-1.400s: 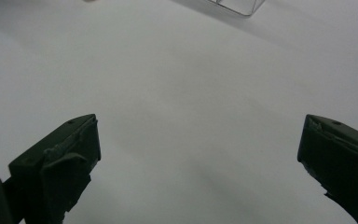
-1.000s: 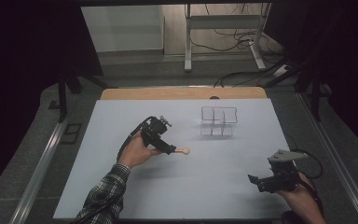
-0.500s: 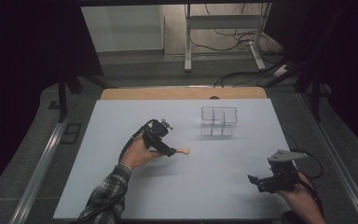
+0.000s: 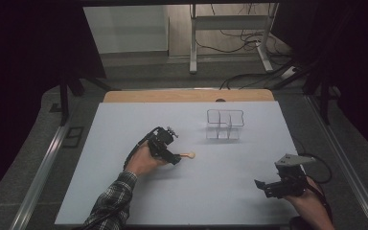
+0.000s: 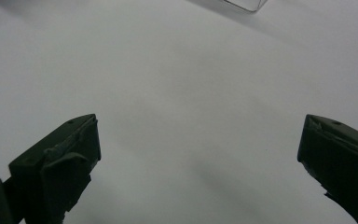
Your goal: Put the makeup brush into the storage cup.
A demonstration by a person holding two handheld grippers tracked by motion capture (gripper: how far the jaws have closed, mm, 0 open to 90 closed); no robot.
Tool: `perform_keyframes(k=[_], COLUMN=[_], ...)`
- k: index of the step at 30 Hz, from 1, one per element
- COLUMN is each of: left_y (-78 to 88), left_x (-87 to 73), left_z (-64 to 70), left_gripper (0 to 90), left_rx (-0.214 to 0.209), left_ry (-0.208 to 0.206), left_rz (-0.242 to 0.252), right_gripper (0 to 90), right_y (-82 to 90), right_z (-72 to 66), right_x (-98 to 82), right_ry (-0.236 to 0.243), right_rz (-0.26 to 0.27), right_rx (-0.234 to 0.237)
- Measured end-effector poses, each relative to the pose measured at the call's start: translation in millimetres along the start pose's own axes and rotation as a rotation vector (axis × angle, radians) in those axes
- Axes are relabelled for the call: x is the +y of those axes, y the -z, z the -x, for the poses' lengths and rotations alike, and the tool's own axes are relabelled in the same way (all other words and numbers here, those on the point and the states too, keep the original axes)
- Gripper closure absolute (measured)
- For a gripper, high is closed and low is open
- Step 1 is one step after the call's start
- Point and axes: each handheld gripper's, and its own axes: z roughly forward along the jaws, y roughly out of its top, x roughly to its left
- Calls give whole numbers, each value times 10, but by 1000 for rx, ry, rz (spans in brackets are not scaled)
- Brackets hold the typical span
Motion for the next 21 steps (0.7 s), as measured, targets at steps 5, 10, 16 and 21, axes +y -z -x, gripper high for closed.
perform_keyframes(k=[5,10,16,21], left_y=[-53,-69,-49,42], left_x=[-14,-26,-31,-38], left_z=[2,1,10,35], left_gripper=[7,11,52,396], left_rx=[0,2,4,-9], left_ry=[-17,-19,-16,-53], left_rz=[-33,-35,-32,-31], right_gripper=[0,0,0,0], right_y=[-1,-7,-9,-19], right_z=[-3,-3,-4,-9], right_x=[-1,-2,-3,-5], right_ry=[-1,2,6,6], right_rz=[-4,-8,-10,-19], right_rx=[1,4,4,10])
